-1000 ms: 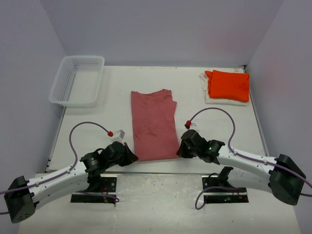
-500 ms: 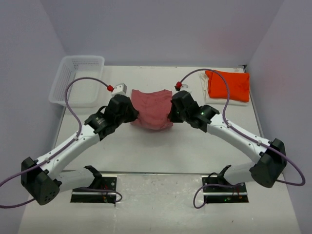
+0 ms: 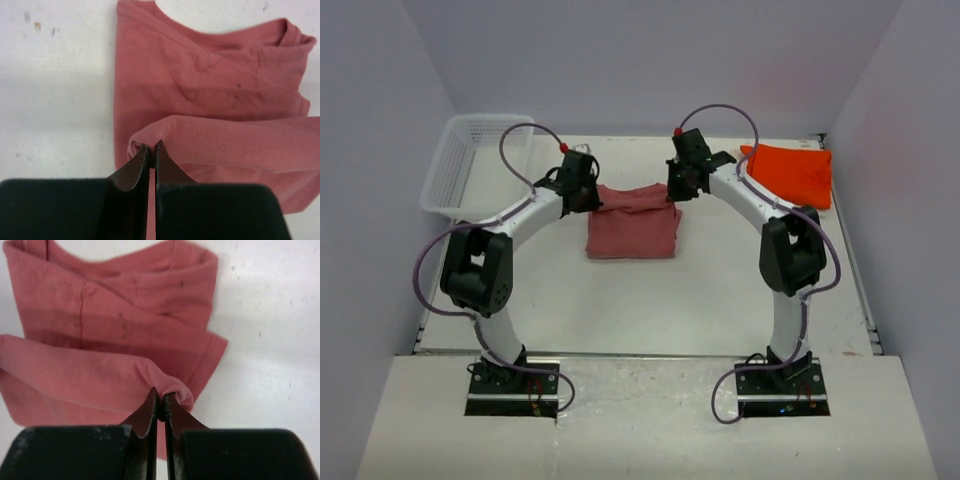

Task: Fold and stack the t-shirts
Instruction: Fold the long partially folded tshirt into a neat square

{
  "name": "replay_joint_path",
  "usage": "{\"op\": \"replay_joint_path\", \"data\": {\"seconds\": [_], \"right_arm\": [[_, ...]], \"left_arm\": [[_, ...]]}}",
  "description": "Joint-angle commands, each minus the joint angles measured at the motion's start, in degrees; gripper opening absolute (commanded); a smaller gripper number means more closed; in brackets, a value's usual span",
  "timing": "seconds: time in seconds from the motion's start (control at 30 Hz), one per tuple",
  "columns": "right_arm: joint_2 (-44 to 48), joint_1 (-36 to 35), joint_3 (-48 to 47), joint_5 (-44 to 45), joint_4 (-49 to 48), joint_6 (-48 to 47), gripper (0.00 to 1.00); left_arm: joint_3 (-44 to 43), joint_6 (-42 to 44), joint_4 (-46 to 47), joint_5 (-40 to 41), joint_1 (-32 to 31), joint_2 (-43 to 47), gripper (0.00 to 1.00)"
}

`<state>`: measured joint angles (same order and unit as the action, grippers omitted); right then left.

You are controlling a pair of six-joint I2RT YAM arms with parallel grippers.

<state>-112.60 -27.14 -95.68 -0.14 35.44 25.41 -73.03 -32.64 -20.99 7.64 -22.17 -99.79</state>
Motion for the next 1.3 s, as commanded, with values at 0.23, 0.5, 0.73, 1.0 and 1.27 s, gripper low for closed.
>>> {"op": "replay_joint_path", "data": {"seconds": [0.23, 0.5, 0.73, 1.0, 1.27], "right_arm": [[-20.5, 6.0, -36.3, -8.6, 13.5, -7.1, 0.00], [-23.4, 11.1, -38.7, -11.3, 7.8, -9.7, 0.99], [-17.2, 11.2, -36.6, -9.3, 7.9, -9.8, 0.99], [-10.9, 11.2, -17.6, -42.4, -4.4, 5.1, 0.00], [-16.1, 9.6, -11.4, -49.1, -7.9, 9.6, 0.00]], "left_arm": [[-20.6, 9.2, 8.7, -8.2, 8.7, -20.2, 0.00], [-32.4, 13.8, 11.8, -9.3, 10.9, -26.8, 0.65], [-31.8, 14.8, 11.9, -11.9, 10.7, -16.1, 0.79], [-26.6, 4.4, 17.5, -43.1, 10.7, -23.7, 0.00], [-25.7, 1.5, 22.6, -47.1, 10.7, -29.4, 0.00]]}}
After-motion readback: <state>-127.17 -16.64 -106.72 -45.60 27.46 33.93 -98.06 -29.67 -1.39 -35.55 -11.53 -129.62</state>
